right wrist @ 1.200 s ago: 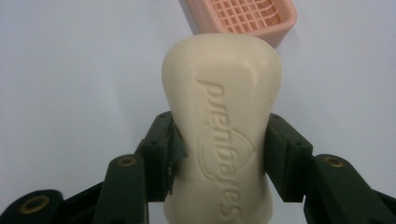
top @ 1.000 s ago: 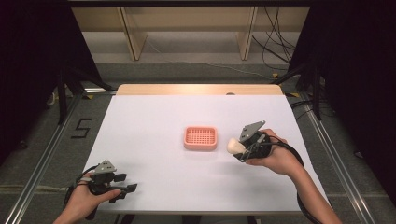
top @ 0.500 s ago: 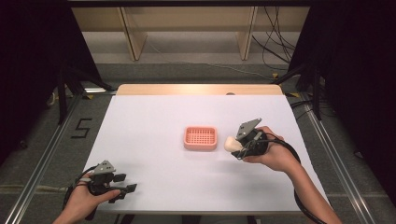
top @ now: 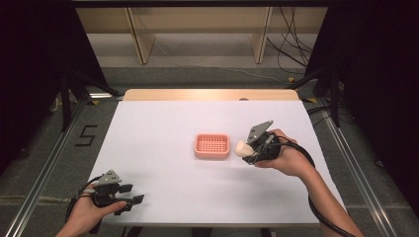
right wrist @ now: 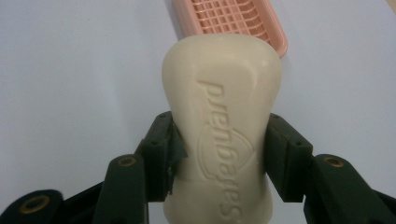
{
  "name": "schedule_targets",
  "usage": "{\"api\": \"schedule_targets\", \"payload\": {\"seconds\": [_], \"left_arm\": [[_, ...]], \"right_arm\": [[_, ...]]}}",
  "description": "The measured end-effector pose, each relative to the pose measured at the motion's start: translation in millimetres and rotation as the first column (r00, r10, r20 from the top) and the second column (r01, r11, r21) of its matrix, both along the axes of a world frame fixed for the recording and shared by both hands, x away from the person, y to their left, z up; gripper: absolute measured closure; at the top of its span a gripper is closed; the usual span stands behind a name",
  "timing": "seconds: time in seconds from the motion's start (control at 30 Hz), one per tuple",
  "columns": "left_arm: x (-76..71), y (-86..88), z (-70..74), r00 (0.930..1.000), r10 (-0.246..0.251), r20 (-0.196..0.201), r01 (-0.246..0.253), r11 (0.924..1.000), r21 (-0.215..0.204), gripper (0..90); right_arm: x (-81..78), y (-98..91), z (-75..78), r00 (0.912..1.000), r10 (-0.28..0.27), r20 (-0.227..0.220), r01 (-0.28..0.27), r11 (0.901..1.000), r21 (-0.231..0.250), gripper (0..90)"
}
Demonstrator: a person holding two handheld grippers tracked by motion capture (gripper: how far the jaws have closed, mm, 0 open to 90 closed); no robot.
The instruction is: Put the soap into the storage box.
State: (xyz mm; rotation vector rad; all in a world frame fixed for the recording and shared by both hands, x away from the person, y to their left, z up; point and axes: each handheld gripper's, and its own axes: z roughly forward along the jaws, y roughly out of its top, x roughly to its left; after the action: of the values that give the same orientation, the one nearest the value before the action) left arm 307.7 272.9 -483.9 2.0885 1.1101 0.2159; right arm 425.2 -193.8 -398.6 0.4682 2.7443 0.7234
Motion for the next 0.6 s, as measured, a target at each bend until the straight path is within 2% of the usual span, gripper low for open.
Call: {"api": "schedule_targets", "payload": {"seconds": [0.03, 0.07, 0.17, 0.23, 0.27, 0.33, 0.43, 0.47, 0.5, 0.53, 0.6], "left_arm": [[-0.1, -0.2, -0.3, 1.0, 0.005, -0.007, -0.005, 1.0, -0.006, 34.4], [0.0, 0.2, 0.0, 1.0, 0.007, -0.005, -0.006, 1.0, 0.007, 34.4], [-0.2, 0.4, -0.2, 1.0, 0.001, -0.001, -0.001, 1.0, -0.002, 34.3], [-0.3, 0.5, -0.1, 1.0, 0.002, -0.001, -0.002, 1.0, -0.001, 34.4], [-0.4, 0.5, -0.1, 1.0, 0.002, -0.001, -0.002, 1.0, -0.004, 34.4], [-0.6, 0.6, -0.1, 1.0, 0.002, 0.0, -0.002, 1.0, -0.004, 34.3], [-0.6, 1.3, 0.1, 1.0, 0.004, -0.003, -0.004, 1.0, 0.005, 34.4], [-1.0, 0.8, -0.1, 1.0, 0.003, 0.001, -0.003, 1.0, -0.007, 34.4], [-1.0, 1.0, 0.0, 1.0, 0.003, 0.001, -0.003, 1.0, -0.005, 34.4], [-1.1, 1.2, 0.1, 1.0, 0.002, 0.001, -0.002, 1.0, -0.005, 34.4], [-1.0, 2.0, 0.5, 1.0, -0.004, 0.001, 0.004, 1.0, 0.004, 34.4]], "right_arm": [[1.1, 0.3, 0.0, 1.0, 0.003, 0.002, -0.003, 1.0, 0.0, 50.4], [0.8, 0.4, 0.3, 0.9999, -0.013, -0.001, 0.013, 0.9999, 0.002, 50.3], [4.4, 1.0, 1.0, 1.0, 0.003, 0.001, -0.003, 1.0, -0.001, 50.4], [5.4, 1.3, 2.4, 0.9999, -0.002, -0.014, 0.002, 1.0, -0.01, 50.4], [6.9, 1.6, 2.2, 1.0, 0.007, 0.006, -0.007, 1.0, -0.006, 50.4], [7.9, 2.0, 3.4, 1.0, -0.005, -0.006, 0.005, 1.0, -0.003, 50.3], [11.5, 3.3, 4.2, 0.9999, 0.012, 0.002, -0.012, 0.9999, -0.007, 50.4], [12.3, 3.7, 4.1, 0.9999, 0.014, 0.004, -0.014, 0.9999, -0.008, 50.4], [12.5, 4.0, 4.8, 0.9998, 0.008, -0.017, -0.008, 0.9999, -0.013, 50.4], [12.7, 4.7, 4.3, 1.0, 0.006, -0.008, -0.006, 0.9999, -0.009, 50.4], [13.2, 4.8, 5.0, 0.9998, -0.001, -0.019, 0.001, 0.9999, -0.013, 50.3]]}}
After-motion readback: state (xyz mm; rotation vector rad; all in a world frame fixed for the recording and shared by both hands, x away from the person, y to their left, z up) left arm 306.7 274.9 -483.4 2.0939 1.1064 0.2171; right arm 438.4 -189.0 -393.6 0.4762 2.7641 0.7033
